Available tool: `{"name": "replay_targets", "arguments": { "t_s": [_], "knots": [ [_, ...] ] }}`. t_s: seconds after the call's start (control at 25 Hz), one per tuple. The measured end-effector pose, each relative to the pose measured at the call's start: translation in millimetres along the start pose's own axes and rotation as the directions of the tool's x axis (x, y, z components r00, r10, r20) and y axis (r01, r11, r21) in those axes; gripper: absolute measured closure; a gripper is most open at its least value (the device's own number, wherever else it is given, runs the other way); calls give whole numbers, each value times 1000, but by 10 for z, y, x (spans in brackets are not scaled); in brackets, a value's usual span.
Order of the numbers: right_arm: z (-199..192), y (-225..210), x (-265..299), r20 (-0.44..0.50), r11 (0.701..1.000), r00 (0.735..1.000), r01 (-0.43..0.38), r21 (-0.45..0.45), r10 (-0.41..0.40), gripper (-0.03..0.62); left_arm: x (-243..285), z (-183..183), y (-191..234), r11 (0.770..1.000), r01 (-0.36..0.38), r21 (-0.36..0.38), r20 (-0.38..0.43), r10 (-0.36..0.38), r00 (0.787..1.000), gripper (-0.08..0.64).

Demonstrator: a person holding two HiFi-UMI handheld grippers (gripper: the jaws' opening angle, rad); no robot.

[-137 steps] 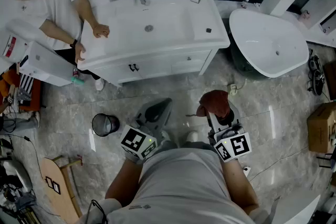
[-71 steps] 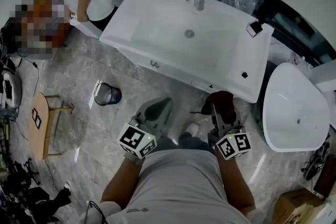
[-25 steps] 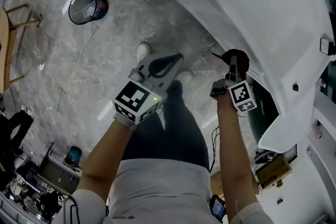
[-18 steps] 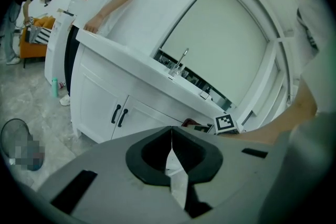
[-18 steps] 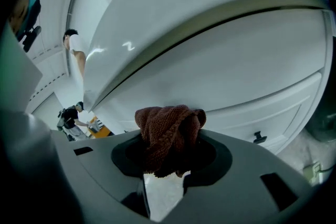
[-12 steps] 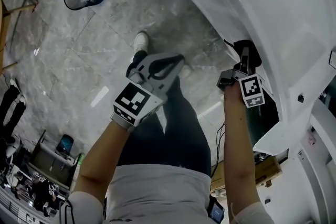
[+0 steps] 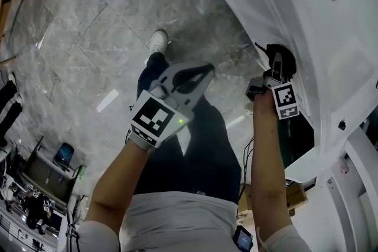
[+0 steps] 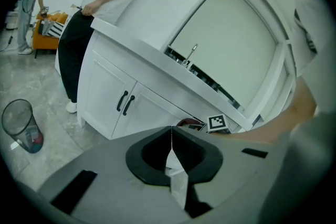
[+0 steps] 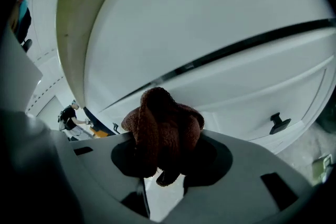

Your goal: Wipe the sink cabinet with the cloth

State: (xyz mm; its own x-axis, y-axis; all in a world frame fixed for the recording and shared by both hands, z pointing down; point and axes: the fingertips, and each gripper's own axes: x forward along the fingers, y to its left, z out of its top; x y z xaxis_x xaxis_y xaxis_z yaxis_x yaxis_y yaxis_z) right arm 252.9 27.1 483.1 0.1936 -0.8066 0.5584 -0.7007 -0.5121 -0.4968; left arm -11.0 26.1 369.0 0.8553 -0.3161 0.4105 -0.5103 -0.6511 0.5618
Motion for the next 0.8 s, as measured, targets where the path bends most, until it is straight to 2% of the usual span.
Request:
{"name": "replay_targets", "arguments": {
  "t_s": [0.52, 0.8],
  "knots": [
    [-729, -571, 638, -115, 998, 993, 10, -65, -17, 433, 127, -599, 424, 995, -86, -57, -9, 86, 996, 545],
    [-1000, -796, 862, -165, 995, 985, 32, -90, -47, 433, 100, -731, 531, 988, -120, -94, -19, 119, 993, 545]
  ]
}}
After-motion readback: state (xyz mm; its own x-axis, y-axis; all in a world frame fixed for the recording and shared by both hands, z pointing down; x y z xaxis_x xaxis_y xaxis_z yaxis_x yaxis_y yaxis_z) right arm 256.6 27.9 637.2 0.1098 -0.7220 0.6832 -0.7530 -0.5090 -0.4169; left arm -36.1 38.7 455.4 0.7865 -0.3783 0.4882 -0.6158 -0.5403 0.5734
